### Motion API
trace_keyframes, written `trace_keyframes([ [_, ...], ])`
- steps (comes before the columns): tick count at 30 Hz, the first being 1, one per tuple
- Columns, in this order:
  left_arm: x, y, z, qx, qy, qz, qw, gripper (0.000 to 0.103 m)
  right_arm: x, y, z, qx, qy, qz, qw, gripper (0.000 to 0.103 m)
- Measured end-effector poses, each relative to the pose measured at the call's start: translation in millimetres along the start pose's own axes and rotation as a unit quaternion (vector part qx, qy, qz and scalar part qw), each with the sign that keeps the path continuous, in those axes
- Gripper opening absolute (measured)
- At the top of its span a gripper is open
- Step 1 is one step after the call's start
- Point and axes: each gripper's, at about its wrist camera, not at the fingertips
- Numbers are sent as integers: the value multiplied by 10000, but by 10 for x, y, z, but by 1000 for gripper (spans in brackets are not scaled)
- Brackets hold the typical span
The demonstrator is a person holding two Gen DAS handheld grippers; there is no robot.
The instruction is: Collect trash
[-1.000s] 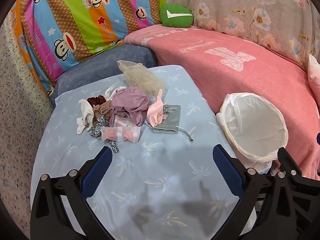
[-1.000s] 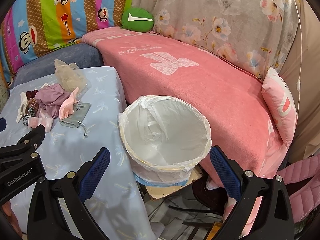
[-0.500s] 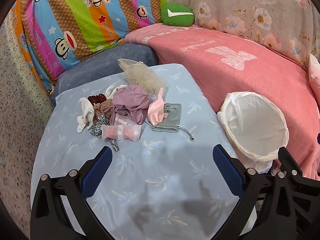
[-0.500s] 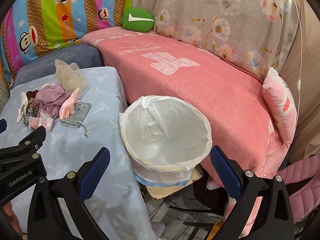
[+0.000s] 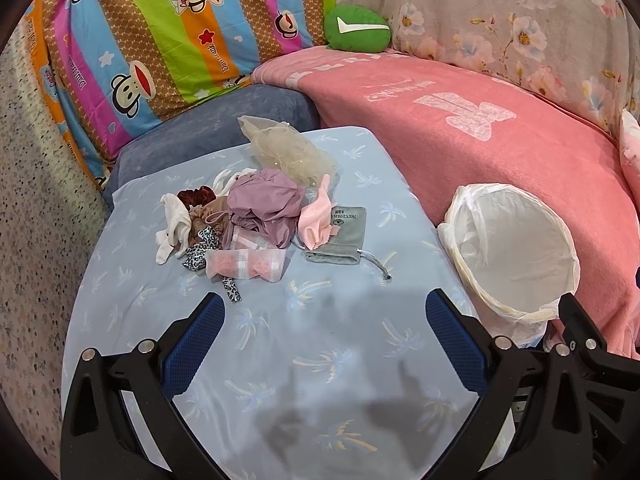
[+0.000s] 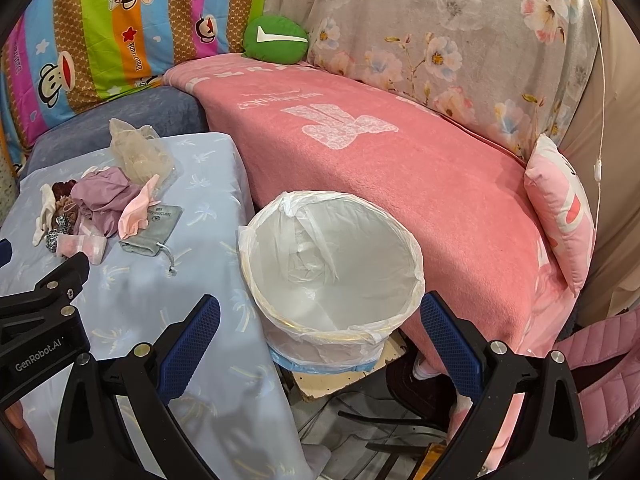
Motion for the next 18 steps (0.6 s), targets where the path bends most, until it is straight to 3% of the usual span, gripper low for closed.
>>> trace_keyframes([
  [18, -3, 32, 2, 7, 13, -3, 10000, 96, -4, -1, -4, -1, -1, 1, 10000, 97],
])
Point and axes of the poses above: each gripper's, at about its wrist camera, not at the fingertips, and x roughly against the way its jaws point, y to its left, z to its underside, and after that the axes turned 7 degrees about z, right-handed
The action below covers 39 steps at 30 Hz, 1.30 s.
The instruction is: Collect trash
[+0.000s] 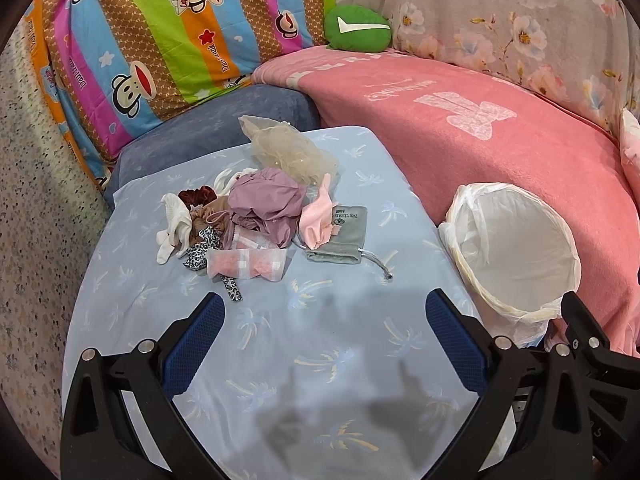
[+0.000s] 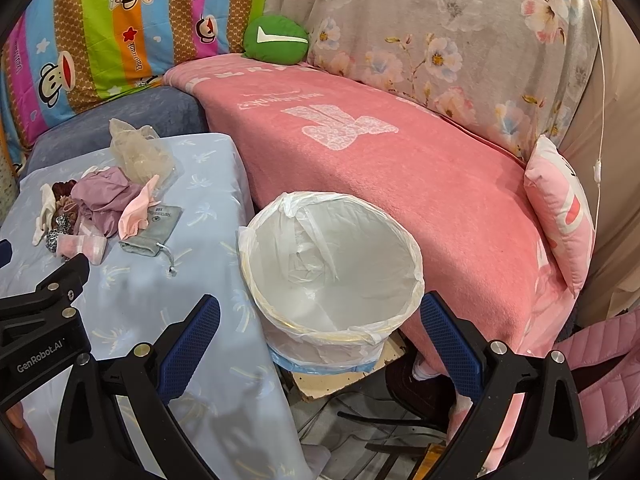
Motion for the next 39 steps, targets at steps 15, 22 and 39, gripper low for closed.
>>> trace_keyframes([
  [15, -1, 5, 6, -1, 7, -2, 10000, 96, -1, 17, -6, 31, 11, 7, 10000, 97],
  [22, -2, 6, 8, -3, 3, -3, 10000, 96, -4, 37, -21, 55, 7, 5, 10000, 97],
  [39, -808, 891, 156, 649, 763, -360, 9943, 96, -276, 353, -133, -115, -23, -200, 9997, 97],
])
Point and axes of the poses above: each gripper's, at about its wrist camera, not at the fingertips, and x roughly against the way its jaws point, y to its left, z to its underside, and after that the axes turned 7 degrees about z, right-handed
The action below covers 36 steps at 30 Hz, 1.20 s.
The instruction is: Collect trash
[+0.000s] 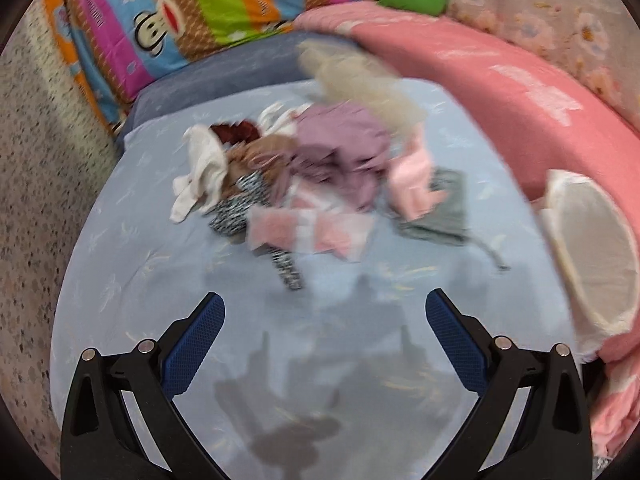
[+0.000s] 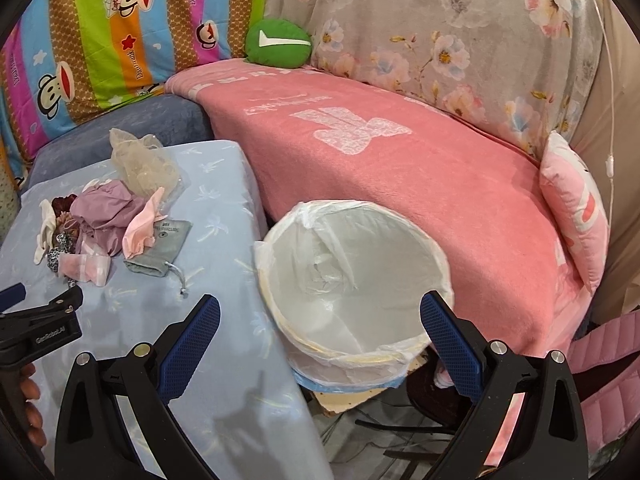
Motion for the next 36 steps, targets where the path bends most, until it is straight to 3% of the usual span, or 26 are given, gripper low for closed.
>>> trace_keyframes([
  [4, -227, 259, -12, 237, 262, 144, 9993, 96, -112, 287, -37, 158, 17, -144, 9998, 97],
  [18, -373, 760, -228, 763, 117, 633, 9950, 89, -306, 1096, -233, 454, 45, -636, 9969, 97],
  [36, -479, 1329, -924, 1106, -398, 558, 9915, 90, -706, 1748, -584, 307, 301, -1164, 9923, 92],
])
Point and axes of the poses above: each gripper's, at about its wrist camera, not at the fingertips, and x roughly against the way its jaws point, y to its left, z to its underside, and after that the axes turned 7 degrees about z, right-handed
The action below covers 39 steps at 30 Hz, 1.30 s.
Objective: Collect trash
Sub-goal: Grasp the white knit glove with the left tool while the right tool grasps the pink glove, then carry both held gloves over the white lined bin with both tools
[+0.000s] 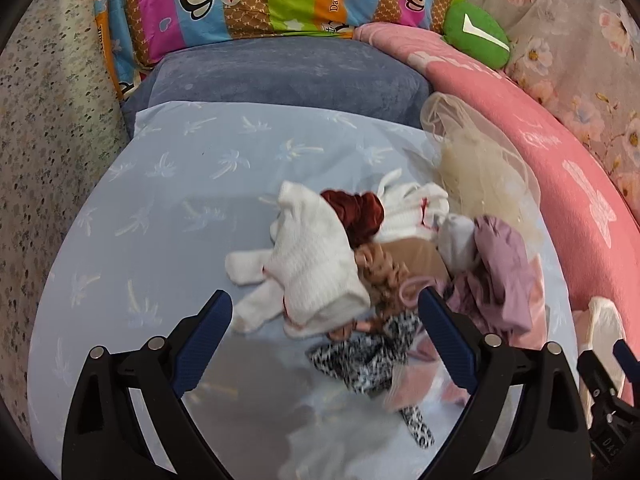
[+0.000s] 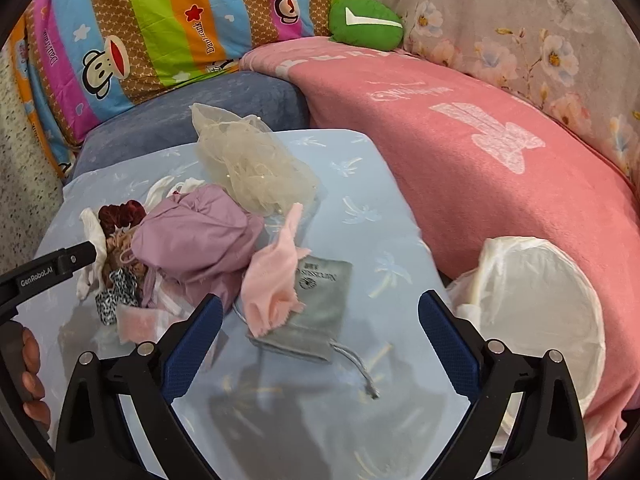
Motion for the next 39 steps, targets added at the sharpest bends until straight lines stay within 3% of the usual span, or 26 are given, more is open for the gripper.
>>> trace_keyframes([
  [3, -94, 61, -76, 91, 40, 83, 9999, 89, -164, 111, -31, 57, 132, -27, 9999, 88],
  [5, -142, 94, -92, 144, 86, 178, 9997, 80, -270, 175, -30, 95, 239, -40, 9997, 84],
  [7, -208, 123, -103, 160, 201, 291, 9992, 58, -364, 235, -15, 131, 367, -68, 9992, 79],
  [10, -245, 158, -92, 218, 296, 459, 9983, 37, -459, 306, 13, 171, 499, -150, 9985, 69],
  [16, -181, 130, -87, 112, 236, 532, 9982, 15, -549, 372, 69, 187, 670, -311, 9971, 32],
  [18, -129, 122, -103, 99, 187, 518, 9984, 14, -514, 363, 72, 184, 643, -354, 9971, 15],
  [21, -18, 86, -137, 42, 90, 521, 9986, 13, -402, 329, 42, 159, 529, -403, 9977, 3],
  [31, 466, -266, -229, -281, -305, 823, 9957, 12, 154, 36, -161, -140, -45, -551, 9984, 2],
  [39, 736, -862, -223, -823, -441, 1328, 9867, 12, 579, -379, -267, -372, -485, -550, 9966, 2],
])
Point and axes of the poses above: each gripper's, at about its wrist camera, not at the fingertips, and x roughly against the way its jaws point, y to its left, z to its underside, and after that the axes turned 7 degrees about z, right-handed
